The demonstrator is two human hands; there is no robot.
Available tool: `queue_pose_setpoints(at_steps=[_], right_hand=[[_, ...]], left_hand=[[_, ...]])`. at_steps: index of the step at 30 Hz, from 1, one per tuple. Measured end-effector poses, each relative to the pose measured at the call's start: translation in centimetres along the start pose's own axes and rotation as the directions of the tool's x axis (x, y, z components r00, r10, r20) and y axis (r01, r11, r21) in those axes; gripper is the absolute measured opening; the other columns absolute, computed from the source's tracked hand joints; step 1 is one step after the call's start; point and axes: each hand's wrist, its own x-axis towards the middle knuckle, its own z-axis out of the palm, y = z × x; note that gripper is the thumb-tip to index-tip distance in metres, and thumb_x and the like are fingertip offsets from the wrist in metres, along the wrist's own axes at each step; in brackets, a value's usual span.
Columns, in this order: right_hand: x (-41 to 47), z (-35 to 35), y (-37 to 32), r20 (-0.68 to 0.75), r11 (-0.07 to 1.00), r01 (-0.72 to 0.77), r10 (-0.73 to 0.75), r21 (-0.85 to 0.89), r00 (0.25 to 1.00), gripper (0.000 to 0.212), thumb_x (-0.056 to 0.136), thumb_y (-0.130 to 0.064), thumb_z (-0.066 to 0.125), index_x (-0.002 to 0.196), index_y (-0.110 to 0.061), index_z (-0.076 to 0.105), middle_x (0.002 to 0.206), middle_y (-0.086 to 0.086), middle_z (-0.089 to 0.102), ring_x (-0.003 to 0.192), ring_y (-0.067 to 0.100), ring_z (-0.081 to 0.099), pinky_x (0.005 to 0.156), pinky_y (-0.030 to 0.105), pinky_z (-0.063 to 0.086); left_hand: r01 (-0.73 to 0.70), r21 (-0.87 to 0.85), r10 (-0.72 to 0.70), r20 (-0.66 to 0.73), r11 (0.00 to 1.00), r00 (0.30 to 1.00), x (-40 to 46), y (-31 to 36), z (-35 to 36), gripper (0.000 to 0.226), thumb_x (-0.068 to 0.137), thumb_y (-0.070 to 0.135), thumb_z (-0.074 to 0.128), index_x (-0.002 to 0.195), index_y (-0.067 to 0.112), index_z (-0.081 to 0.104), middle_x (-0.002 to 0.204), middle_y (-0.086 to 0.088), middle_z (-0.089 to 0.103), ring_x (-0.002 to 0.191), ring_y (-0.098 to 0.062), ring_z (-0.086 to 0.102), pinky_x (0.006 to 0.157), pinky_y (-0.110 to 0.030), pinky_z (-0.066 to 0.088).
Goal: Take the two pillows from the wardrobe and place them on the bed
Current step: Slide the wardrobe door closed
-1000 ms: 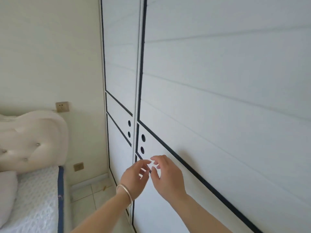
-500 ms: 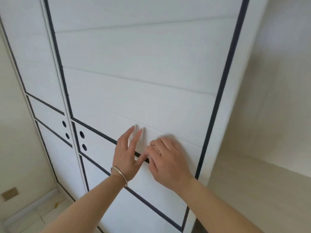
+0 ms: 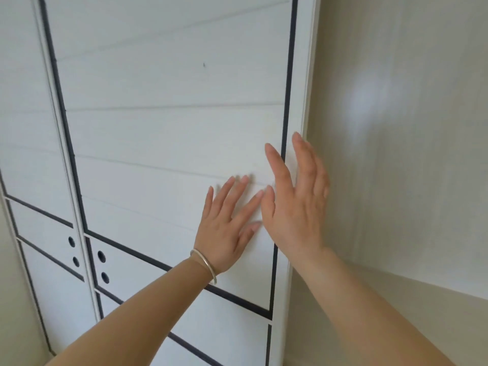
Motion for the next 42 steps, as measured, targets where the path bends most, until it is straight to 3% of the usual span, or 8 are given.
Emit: queue_pose_setpoints(at_steps=[5,10,13,17,22,30,36,42], right_hand=[[1.5,-0.5,0.7,0.295,0.94,-0.282,0.218,0.193,0.93,0.074,0.09,-0.005,0.051,0.146,-0.025,0.009,0.154,0.004,0.003,0.14,0.027,0.018,0.111,0.043,0.031],[2.8,-1.7,0.4,0.5,0.845,-0.444,0.258,0.298,0.827,0.067,0.098,-0.011,0.033,0.146,-0.036,-0.006,0.155,-0.013,-0.015,0.144,0.009,0.001,0.116,0.028,0.016],[2.5,-2.2,0.9,0.5,0.858,-0.414,0.227,0.304,0.836,0.067,0.098,-0.012,0.034,0.146,-0.034,-0.007,0.156,-0.009,-0.015,0.144,0.01,0.001,0.115,0.026,0.014],[2.1,-3.5,2.5,0.475,0.855,-0.403,0.22,0.327,0.852,0.069,0.098,-0.014,0.036,0.14,-0.037,-0.014,0.156,-0.006,-0.012,0.144,0.01,0.002,0.115,0.025,0.015],[1.6,-5.6,4.8,0.357,0.92,-0.28,0.173,0.273,0.918,0.069,0.097,-0.014,0.041,0.134,-0.032,-0.015,0.157,0.008,-0.003,0.144,0.018,0.009,0.112,0.026,0.017],[0.8,-10.4,8.8,0.309,0.923,-0.298,0.218,0.242,0.926,0.066,0.097,-0.012,0.042,0.138,-0.029,-0.006,0.156,0.009,0.006,0.141,0.015,0.014,0.106,0.014,0.014],[0.3,-14.5,12.0,0.255,0.922,-0.33,0.276,0.201,0.927,0.063,0.097,-0.01,0.041,0.143,-0.021,0.0,0.155,0.01,0.01,0.136,0.0,0.008,0.105,0.0,0.004],[-0.7,-18.9,14.9,0.206,0.906,-0.41,0.384,0.104,0.9,0.06,0.098,-0.014,0.039,0.147,-0.015,0.004,0.155,0.007,0.015,0.128,-0.013,0.007,0.101,-0.004,0.004]], left_hand=[[-0.014,0.056,0.01,0.063,0.998,0.998,2.1,1.9,0.3,0.054,0.102,0.044,0.013,0.152,0.029,0.001,0.159,-0.001,0.013,0.149,-0.024,0.004,0.119,-0.049,0.004],[-0.062,0.107,0.057,0.048,0.992,0.997,3.2,1.5,0.3,0.054,0.102,0.042,0.013,0.153,0.024,0.006,0.16,0.002,0.01,0.149,-0.02,-0.002,0.119,-0.049,0.003],[-0.104,0.119,0.102,0.022,0.988,0.995,3.0,2.0,1.0,0.055,0.102,0.041,0.012,0.153,0.023,0.003,0.162,0.008,-0.004,0.149,-0.022,-0.002,0.12,-0.05,0.004],[-0.129,0.118,0.129,0.001,0.985,0.992,3.5,4.1,1.7,0.055,0.103,0.038,0.011,0.152,0.014,0.01,0.157,-0.006,0.015,0.149,-0.022,-0.003,0.118,-0.053,0.01],[-0.245,0.206,0.242,0.039,0.947,0.969,4.4,6.0,2.1,0.062,0.101,0.043,0.013,0.152,0.012,-0.004,0.157,-0.009,0.014,0.149,-0.025,-0.005,0.118,-0.054,0.009],[-0.293,0.138,0.299,-0.025,0.946,0.954,5.6,12.3,3.4,0.065,0.101,0.045,0.014,0.151,0.009,-0.006,0.157,-0.011,0.013,0.149,-0.022,-0.006,0.119,-0.051,0.008],[-0.361,0.074,0.366,-0.071,0.93,0.928,7.4,17.9,3.9,0.063,0.1,0.042,0.021,0.149,0.004,0.01,0.155,-0.012,0.016,0.149,-0.022,-0.002,0.12,-0.049,0.003],[-0.376,0.014,0.375,-0.091,0.927,0.922,8.4,24.1,4.6,0.066,0.098,0.04,0.026,0.15,0.006,0.006,0.158,-0.01,0.013,0.149,-0.022,-0.005,0.119,-0.05,0.004]])
